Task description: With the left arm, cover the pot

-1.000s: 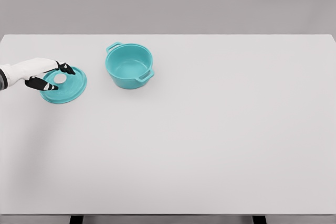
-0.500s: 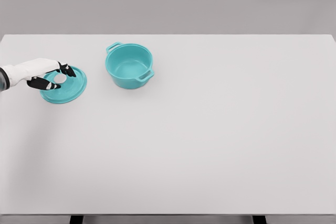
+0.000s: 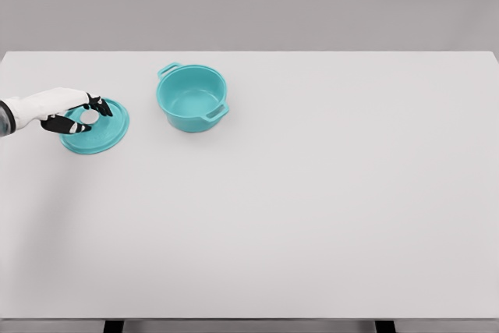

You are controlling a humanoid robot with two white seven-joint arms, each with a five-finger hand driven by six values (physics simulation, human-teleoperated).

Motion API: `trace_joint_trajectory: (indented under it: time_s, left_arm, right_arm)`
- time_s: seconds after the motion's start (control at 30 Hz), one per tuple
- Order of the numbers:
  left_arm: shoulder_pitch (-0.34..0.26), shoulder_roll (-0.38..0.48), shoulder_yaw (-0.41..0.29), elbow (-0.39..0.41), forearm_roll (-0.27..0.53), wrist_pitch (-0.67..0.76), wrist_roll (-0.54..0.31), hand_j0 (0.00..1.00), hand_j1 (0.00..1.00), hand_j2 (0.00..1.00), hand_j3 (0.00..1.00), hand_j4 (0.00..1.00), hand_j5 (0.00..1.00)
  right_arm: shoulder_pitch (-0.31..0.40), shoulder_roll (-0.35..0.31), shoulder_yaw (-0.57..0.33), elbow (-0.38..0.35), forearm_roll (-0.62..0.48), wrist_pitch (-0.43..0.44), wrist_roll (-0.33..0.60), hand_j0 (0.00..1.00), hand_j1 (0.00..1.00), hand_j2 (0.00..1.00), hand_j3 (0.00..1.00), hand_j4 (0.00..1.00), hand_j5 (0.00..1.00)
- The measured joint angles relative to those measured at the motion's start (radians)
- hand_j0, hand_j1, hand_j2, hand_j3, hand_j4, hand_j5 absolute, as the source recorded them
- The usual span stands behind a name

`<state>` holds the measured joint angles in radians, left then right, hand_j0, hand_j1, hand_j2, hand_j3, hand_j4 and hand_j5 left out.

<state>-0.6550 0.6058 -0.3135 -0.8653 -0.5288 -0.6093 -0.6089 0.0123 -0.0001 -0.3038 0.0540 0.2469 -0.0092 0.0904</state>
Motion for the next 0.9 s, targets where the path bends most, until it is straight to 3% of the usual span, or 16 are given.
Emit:
trace_joint_trajectory:
  time_s: [0.5, 0.9]
  left_arm:
    - [-0.002, 0.007, 0.006, -0.016, -0.001, -0.004, -0.002, 0.49, 0.49, 0.49, 0.49, 0.49, 0.49]
    - [-0.018, 0.015, 0.012, -0.093, 0.006, -0.005, -0.002, 0.49, 0.49, 0.49, 0.49, 0.49, 0.49]
  right_arm:
    - [0.000, 0.000, 0.000, 0.000, 0.000, 0.000, 0.000, 1.00, 1.00, 1.00, 1.00, 1.00, 1.00]
    - [0.000, 0.000, 0.000, 0.000, 0.000, 0.000, 0.000, 1.00, 1.00, 1.00, 1.00, 1.00, 1.00]
